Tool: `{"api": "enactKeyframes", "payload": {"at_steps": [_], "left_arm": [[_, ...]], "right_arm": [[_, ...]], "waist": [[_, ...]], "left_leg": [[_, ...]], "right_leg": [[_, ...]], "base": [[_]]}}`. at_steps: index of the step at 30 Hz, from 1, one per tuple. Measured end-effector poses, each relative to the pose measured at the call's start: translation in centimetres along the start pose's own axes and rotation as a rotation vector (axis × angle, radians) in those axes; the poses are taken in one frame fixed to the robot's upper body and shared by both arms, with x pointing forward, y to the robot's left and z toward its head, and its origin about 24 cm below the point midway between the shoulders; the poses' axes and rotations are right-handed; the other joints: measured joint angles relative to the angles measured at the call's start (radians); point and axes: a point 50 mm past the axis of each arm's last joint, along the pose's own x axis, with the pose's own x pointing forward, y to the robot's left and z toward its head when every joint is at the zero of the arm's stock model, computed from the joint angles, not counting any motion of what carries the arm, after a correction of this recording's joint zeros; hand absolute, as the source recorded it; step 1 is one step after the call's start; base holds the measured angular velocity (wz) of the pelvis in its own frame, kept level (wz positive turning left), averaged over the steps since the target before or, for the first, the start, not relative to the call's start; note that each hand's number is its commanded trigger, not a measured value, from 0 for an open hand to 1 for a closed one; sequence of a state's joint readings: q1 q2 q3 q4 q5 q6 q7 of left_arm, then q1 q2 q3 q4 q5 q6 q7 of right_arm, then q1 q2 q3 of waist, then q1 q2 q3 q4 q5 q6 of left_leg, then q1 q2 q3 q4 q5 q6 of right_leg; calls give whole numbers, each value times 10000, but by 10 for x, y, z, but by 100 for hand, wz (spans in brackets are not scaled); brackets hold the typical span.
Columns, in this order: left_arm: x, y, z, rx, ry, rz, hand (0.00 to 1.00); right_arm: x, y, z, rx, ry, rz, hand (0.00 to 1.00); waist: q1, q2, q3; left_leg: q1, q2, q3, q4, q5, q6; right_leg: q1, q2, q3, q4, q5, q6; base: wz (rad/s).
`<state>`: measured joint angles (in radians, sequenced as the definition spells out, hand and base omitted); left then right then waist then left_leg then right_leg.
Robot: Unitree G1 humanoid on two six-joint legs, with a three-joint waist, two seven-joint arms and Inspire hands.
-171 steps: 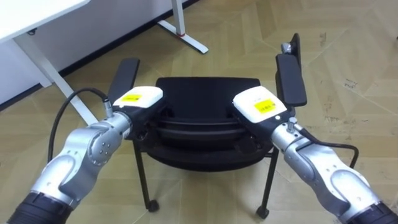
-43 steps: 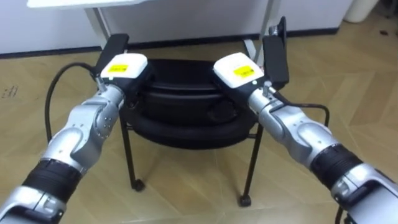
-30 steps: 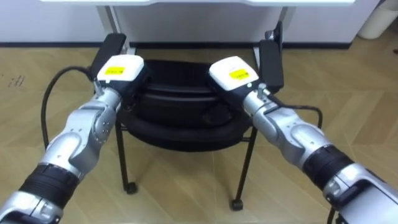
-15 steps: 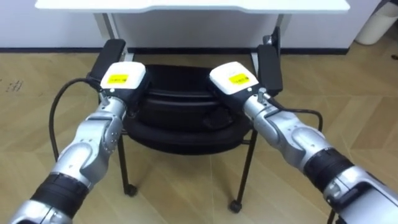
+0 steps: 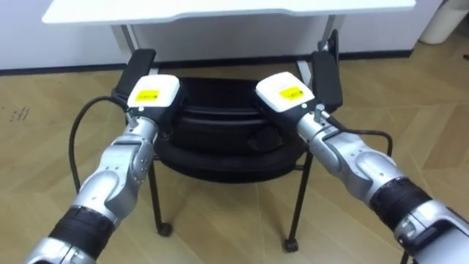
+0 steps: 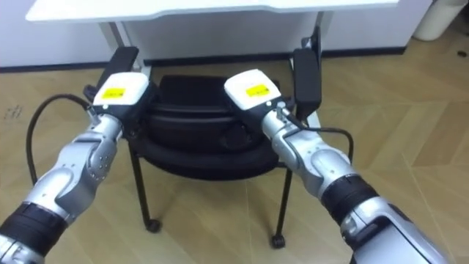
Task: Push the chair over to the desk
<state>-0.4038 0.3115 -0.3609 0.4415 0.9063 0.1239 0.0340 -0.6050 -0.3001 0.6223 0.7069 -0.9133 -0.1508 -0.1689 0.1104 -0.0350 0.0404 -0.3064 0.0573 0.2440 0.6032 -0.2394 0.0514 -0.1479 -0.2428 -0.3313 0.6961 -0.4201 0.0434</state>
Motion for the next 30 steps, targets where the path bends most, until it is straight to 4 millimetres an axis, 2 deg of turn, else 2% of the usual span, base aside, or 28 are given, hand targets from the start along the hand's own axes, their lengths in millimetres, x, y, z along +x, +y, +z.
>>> {"api": "enactKeyframes", "payload": {"at_steps": [3, 6, 9, 12, 13, 15, 16, 17, 18, 19, 20, 23, 24, 28, 30], "left_arm": [[0, 1, 0, 82, -57, -15, 100], [-1, 4, -2, 187, -86, -122, 100], [0, 6, -1, 246, -180, -88, 100], [1, 6, 0, 342, -224, -74, 100], [1, 6, -1, 388, -240, -44, 100], [3, 8, -1, 424, -278, 13, 100], [3, 8, -1, 416, -300, 57, 100], [3, 10, -3, 387, -240, 119, 100], [3, 10, -3, 387, -219, 139, 100], [4, 10, -4, 405, -207, 114, 100], [4, 9, -4, 428, -212, 86, 100], [7, 12, -3, 434, -340, 278, 100], [9, 12, -2, 435, -374, 298, 100], [13, 12, 1, 429, -469, 476, 100], [13, 12, 1, 442, -470, 552, 100]], "right_arm": [[-2, 2, -2, 73, 86, 43, 100], [-1, 3, 0, 216, 102, 75, 100], [-3, 4, -1, 292, 146, -13, 100], [-3, 5, 0, 352, 173, -130, 100], [-3, 7, -1, 368, 224, -150, 100], [-3, 6, -1, 335, 230, -271, 100], [-1, 4, 0, 243, 205, -369, 100], [-1, 3, 1, 215, 203, -409, 100], [-1, 3, 1, 220, 199, -409, 100], [-1, 4, 2, 260, 190, -376, 100], [-1, 5, 3, 297, 169, -311, 100], [0, 0, 3, 242, 198, -418, 100], [0, 0, 2, 245, 219, -421, 100], [0, -4, -1, 227, 353, -401, 100], [1, -5, 0, 224, 356, -443, 100]], "waist": [[50, -155, -4], [12, -192, -7], [-65, -191, -7], [-168, -159, 13], [-188, -131, 41], [-237, -9, 140], [-231, 116, 214], [-245, 246, 256], [-301, 247, 252], [-563, 209, 237], [-802, 108, 164], [-809, 123, 149], [-818, 116, 146], [-786, 85, 137], [-741, 2, 147]], "left_leg": [[36, -18, 159, 232, -217, 105], [1, -8, 28, 602, -482, 120], [-66, 32, -92, 750, -581, 189], [-33, 30, -176, 666, -547, 250], [-17, 36, -250, 663, -556, 272], [-40, 43, -532, 624, -613, 376], [-82, -13, -880, 582, -599, 319], [-114, -27, -1221, 548, -550, 244], [-136, -28, -1353, 533, -524, 200], [-171, -48, -1600, 531, -480, 120], [-228, -205, -1878, 518, -420, 19], [-324, -207, -2104, 306, -254, -251], [-325, -226, -2171, 265, -228, -285], [-289, -201, -2302, 63, -151, -418], [-224, -175, -2327, -3, -149, -507]], "right_leg": [[-113, -370, -305, 706, 17, 37], [-127, -496, -388, 1027, 23, 46], [-89, -482, -441, 929, 44, 86], [188, -269, -406, 349, 134, 244], [150, -179, -227, 391, 209, 226], [-255, 78, 292, 604, 295, 155], [-742, 404, 591, 391, 356, 68], [-1178, 813, 833, -187, 609, -25], [-1368, 967, 923, -554, 872, -96], [-1542, 1189, 1110, -913, 1506, -192], [-1482, 1335, 1238, -1042, 1903, -474], [-1462, 1406, 1062, -1114, 1856, -629], [-1451, 1399, 1015, -1113, 1848, -637], [-1377, 1373, 731, -1045, 1667, -915], [-1360, 1356, 650, -956, 1539, -1025]], "base": [[-7], [2], [8], [5], [7], [-2], [3], [15], [57], [88], [89], [30], [28], [14], [6]]}}
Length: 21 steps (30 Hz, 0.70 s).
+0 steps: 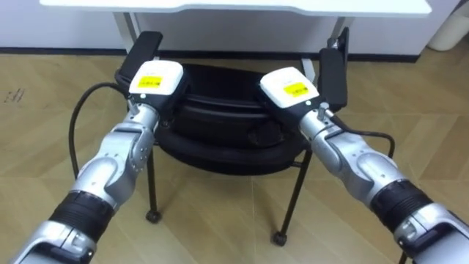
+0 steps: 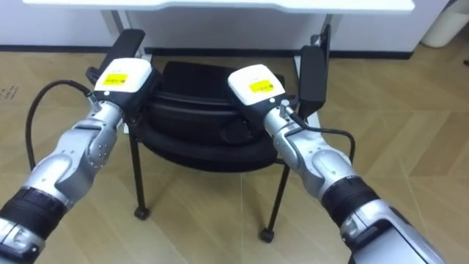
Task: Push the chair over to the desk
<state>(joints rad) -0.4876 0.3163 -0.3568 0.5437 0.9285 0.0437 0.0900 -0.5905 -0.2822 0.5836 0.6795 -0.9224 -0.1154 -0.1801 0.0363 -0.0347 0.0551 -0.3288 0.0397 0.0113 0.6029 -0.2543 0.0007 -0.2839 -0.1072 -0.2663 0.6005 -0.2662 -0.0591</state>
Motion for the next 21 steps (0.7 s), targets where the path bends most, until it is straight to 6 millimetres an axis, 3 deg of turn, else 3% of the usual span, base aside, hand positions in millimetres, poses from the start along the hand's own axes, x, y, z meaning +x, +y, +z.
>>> {"api": "enactKeyframes", "payload": {"at_steps": [4, 10, 15, 17, 20, 21], "left_arm": [[0, 1, -1, 77, -16, 33, 100], [-1, 1, 0, 60, 15, 60, 100], [-6, -10, 1, -28, 122, -324, 100], [-10, -20, 2, -111, 217, -579, 100], [-15, -29, 2, -379, 377, -850, 100], [-15, -29, 2, -412, 403, -867, 100]], "right_arm": [[0, 1, 1, 100, 27, 59, 100], [1, 0, 2, 94, -9, 56, 100], [-2, 6, 4, 144, -25, 464, 100], [-7, 14, 5, 207, -28, 750, 100], [-10, 18, 6, 128, -74, 1017, 100], [-10, 18, 7, 104, -90, 1032, 100]], "waist": [[-168, -177, 25], [-333, -158, 2], [-404, -163, -17], [-437, -84, -78], [-480, 110, -221], [-522, 118, -225]], "left_leg": [[215, 57, -145, -91, -42, -206], [288, 383, -43, 197, -143, -416], [428, 463, 52, 1011, -105, -531], [371, 765, 52, 1859, -40, -548], [157, 872, 91, 2489, 211, -511], [151, 870, 106, 2520, 276, -515]], "right_leg": [[292, -75, -403, 118, -377, -189], [609, 72, -777, 155, -763, -391], [1154, 88, -1014, 390, -1252, -547], [1682, 250, -1203, 356, -1504, -620], [2081, 401, -1331, 209, -1630, -689], [2138, 406, -1342, 162, -1630, -689]], "base": [[22], [17], [14], [20], [7], [19]]}}
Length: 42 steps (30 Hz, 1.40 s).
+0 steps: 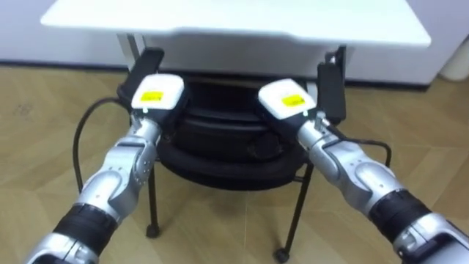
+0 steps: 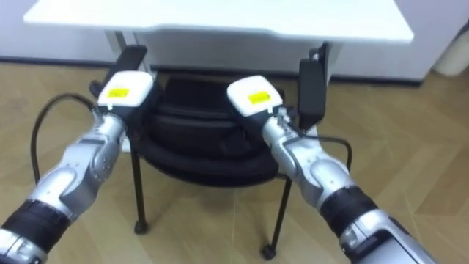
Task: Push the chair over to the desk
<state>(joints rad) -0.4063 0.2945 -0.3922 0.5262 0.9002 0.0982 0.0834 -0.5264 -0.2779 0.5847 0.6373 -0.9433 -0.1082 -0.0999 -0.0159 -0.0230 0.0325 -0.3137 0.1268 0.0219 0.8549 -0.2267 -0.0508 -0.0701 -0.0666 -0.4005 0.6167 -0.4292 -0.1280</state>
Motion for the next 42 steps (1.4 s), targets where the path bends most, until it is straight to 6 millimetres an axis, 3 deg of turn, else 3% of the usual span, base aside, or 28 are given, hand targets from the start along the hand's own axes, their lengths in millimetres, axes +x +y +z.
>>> {"api": "enactKeyframes", "payload": {"at_steps": [3, 4, 6, 7, 13, 18, 25, 27, 29, 33, 34, 36, 37, 38, 39, 40, 41, 42], "left_arm": [[-3, 1, 2, -136, 4, 159, 100], [-3, 2, 4, -154, -71, 215, 100], [-5, 3, 5, -193, -141, 309, 100], [-6, 4, 5, -170, -160, 333, 100], [-7, 7, 6, -205, -212, 498, 100], [-18, 8, 4, -317, -266, 730, 100], [-28, 12, 4, -75, -400, 863, 100], [-31, 11, 3, -51, -420, 781, 100], [-32, 10, 3, -20, -452, 660, 100], [-33, 10, 3, 12, -484, 499, 100], [-33, 9, 3, 42, -507, 461, 100], [-33, 10, 4, 149, -563, 452, 100], [-33, 9, 4, 182, -583, 416, 100], [-34, 8, 4, 191, -587, 448, 100], [-34, 9, 3, 177, -582, 481, 100], [-34, 8, 4, 116, -591, 525, 100], [-35, 7, 4, 77, -625, 563, 100], [-36, 6, 4, 66, -633, 577, 100]], "right_arm": [[-2, -4, -2, -202, -75, -124, 100], [-5, -6, -4, -269, -72, -184, 100], [-7, -7, -5, -316, -85, -269, 100], [-8, -6, -4, -275, -56, -301, 100], [-11, -12, -3, -490, -44, -561, 100], [-17, -15, 0, -614, -211, -641, 100], [-27, -14, 5, -484, -232, -602, 100], [-30, -11, 7, -402, -291, -582, 100], [-32, -10, 8, -356, -280, -530, 100], [-34, -9, 9, -329, -290, -442, 100], [-35, -6, 10, -280, -250, -382, 100], [-35, -5, 9, -255, -198, -345, 100], [-36, -4, 9, -249, -213, -310, 100], [-36, -5, 9, -296, -219, -323, 100], [-36, -6, 11, -283, -263, -370, 100], [-37, -7, 12, -323, -280, -387, 100], [-41, -7, 11, -377, -304, -332, 100], [-41, -6, 11, -402, -315, -284, 100]], "waist": [[-33, 21, -13], [52, 26, -15], [220, 37, -19], [317, -26, -44], [221, -32, -63], [259, -88, -67], [509, -388, -74], [650, -454, -94], [977, -486, -105], [1092, -504, -124], [1088, -485, -137], [972, -401, -143], [899, -253, -176], [980, -121, -170], [1013, -56, -168], [977, 1, -191], [930, -2, -250], [925, -4, -249]], "left_leg": [[-205, -229, 65, -656, 42, -2], [-271, -476, 133, -1478, 78, 31], [-271, -837, 320, -2879, 568, 121], [-296, -906, 358, -3075, 989, 373], [3, -1230, 197, -3560, 1030, 426], [91, -1287, 250, -3783, 1023, 422], [39, -1305, 322, -3641, 878, 483], [137, -1287, 560, -3582, 762, 581], [258, -1207, 959, -3288, 394, 617], [405, -1193, 1330, -2990, -159, 702], [461, -1172, 1341, -3024, -228, 758], [512, -1113, 1072, -3093, -240, 788], [514, -1063, 825, -3120, -236, 795], [498, -1057, 538, -3267, -197, 750], [462, -1061, 481, -3322, -163, 742], [383, -1160, 333, -3382, -86, 738], [380, -1254, 199, -3446, -25, 709], [417, -1277, 189, -3522, -2, 693]], "right_leg": [[69, 31, 9, -268, 30, -40], [51, 22, 40, -314, 30, -40], [75, 75, 175, -399, 24, -29], [117, 115, 297, -542, 51, 32], [313, 51, 382, -1148, 210, 297], [329, 31, 566, -1344, 257, 371], [286, 10, 852, -1293, 246, 399], [204, -86, 1071, -1009, 173, 536], [-72, -345, 1135, -233, -15, 886], [-487, -733, 1102, 1072, -82, 1279], [-507, -750, 1119, 1189, 47, 1436], [-582, -647, 1180, 1192, 280, 1518], [-665, -437, 1419, 1009, 297, 1553], [-850, -108, 1974, 152, 210, 1426], [-1009, -28, 2172, -342, 276, 1370], [-1229, -63, 2217, -679, 854, 1012], [-1080, -141, 1992, -797, 911, 932], [-1020, -151, 1918, -871, 934, 903]], "base": [[4], [-20], [-29], [-16], [-1], [-7], [-9], [-25], [-41], [-19], [0], [5], [-19], [-28], [-10], [30], [37], [32]]}}
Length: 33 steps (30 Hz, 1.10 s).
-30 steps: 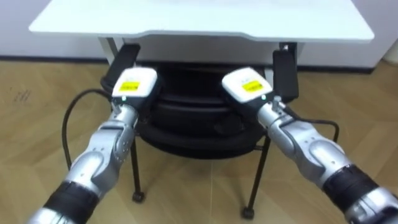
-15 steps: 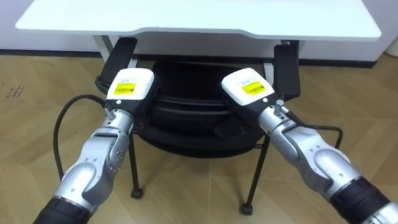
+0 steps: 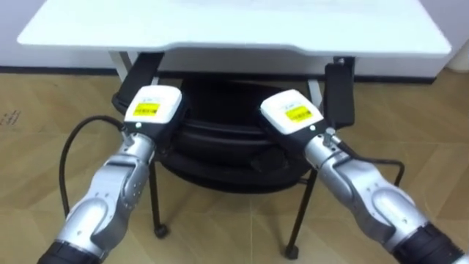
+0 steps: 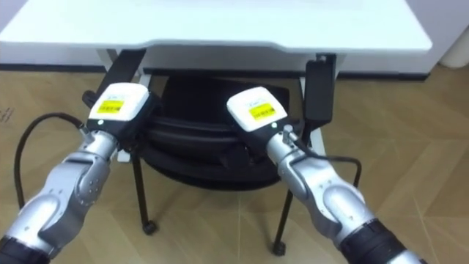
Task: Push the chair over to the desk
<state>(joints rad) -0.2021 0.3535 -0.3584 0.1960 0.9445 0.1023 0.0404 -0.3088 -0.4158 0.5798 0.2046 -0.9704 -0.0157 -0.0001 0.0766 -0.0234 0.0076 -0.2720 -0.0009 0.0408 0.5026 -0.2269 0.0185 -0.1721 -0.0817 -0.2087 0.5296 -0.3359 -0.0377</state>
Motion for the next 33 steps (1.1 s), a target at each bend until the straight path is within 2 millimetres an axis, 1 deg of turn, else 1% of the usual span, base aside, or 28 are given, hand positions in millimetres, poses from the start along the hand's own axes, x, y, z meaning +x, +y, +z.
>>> {"api": "enactKeyframes", "payload": {"at_steps": [2, 5, 10, 14, 18, 19, 20, 21, 22, 23, 26, 28, 30, 32, 33], "left_arm": [[-2, -4, 1, -6, -52, -109, 100], [-6, -6, 2, -32, -106, -180, 100], [-9, -4, 0, 74, -149, -102, 100], [-11, -6, 1, 213, -213, -215, 100], [-11, -6, 1, 285, -278, -202, 100], [-11, -5, 1, 310, -286, -179, 75], [-11, -5, 2, 322, -315, -192, 0], [-11, -5, 2, 331, -323, -182, 0], [-11, -5, 3, 342, -357, -175, 0], [-11, -6, 4, 345, -395, -201, 0], [-12, -7, 6, 169, -368, -309, 0], [-12, -7, 10, -105, -455, -476, 0], [-16, -10, 17, -585, -652, -693, 0], [-20, -15, 26, -1054, -858, -862, 0], [-20, -14, 28, -1203, -898, -896, 0]], "right_arm": [[-4, 5, 0, 37, -7, 138, 100], [-8, 7, 2, 97, -56, 229, 100], [-9, 4, 4, 50, -187, 246, 100], [-10, 8, 7, 9, -167, 417, 100], [-11, 7, 9, 53, -90, 446, 100], [-12, 7, 9, 55, -88, 470, 100], [-13, 8, 9, 59, -56, 495, 70], [-14, 8, 9, 51, -26, 491, 56], [-14, 8, 9, 43, 20, 476, 6], [-15, 8, 10, 39, 35, 489, 0], [-18, 11, 9, 160, 183, 652, 0], [-19, 8, 9, 301, 289, 883, 0], [-18, 6, 8, 721, 411, 1063, 0], [-16, 3, 10, 1515, 447, 1144, 0], [-16, 3, 10, 1699, 413, 1152, 0]], "waist": [[-151, -6, 2], [-158, -8, -7], [-161, -88, -7], [-188, -221, -1], [-195, -230, -8], [-194, -229, -9], [-198, -226, -11], [-196, -226, -11], [-191, -223, -12], [-192, -208, -20], [-195, -193, -34], [-184, -162, -51], [-176, -134, -87], [-144, -121, -91], [-134, -120, -91]], "left_leg": [[217, -71, -174, -138, 48, -37], [389, -85, -194, -288, 53, -45], [433, -118, -217, -397, 54, -45], [734, -115, -302, -590, 58, -51], [739, -109, -358, -607, 58, -50], [744, -103, -374, -633, 57, -50], [759, -100, -417, -645, 57, -50], [762, -100, -429, -645, 57, -50], [757, -105, -431, -646, 56, -48], [760, -102, -444, -663, 57, -48], [958, -107, -468, -744, 56, -44], [1064, -109, -468, -798, 55, -41], [1138, -111, -467, -822, 54, -39], [1297, -120, -457, -936, 73, -7], [1320, -118, -457, -939, 73, -7]], "right_leg": [[407, 77, -174, -339, 56, -8], [680, 102, -232, -645, 65, 3], [727, 114, -243, -723, 80, 25], [1167, 154, -391, -1103, 206, 32], [1246, 195, -405, -1277, 319, 51], [1299, 226, -416, -1400, 364, 55], [1366, 259, -437, -1510, 428, 64], [1393, 273, -447, -1552, 445, 65], [1402, 300, -450, -1582, 457, 73], [1447, 311, -457, -1680, 505, 88], [1746, 387, -465, -1979, 607, 127], [1873, 402, -449, -2090, 671, 151], [1981, 414, -448, -2204, 726, 162], [2099, 407, -437, -2235, 745, 172], [2120, 409, -437, -2235, 745, 172]], "base": [[26], [8], [1], [4], [3], [0], [4], [5], [0], [0], [0], [0], [0], [0], [0]]}}
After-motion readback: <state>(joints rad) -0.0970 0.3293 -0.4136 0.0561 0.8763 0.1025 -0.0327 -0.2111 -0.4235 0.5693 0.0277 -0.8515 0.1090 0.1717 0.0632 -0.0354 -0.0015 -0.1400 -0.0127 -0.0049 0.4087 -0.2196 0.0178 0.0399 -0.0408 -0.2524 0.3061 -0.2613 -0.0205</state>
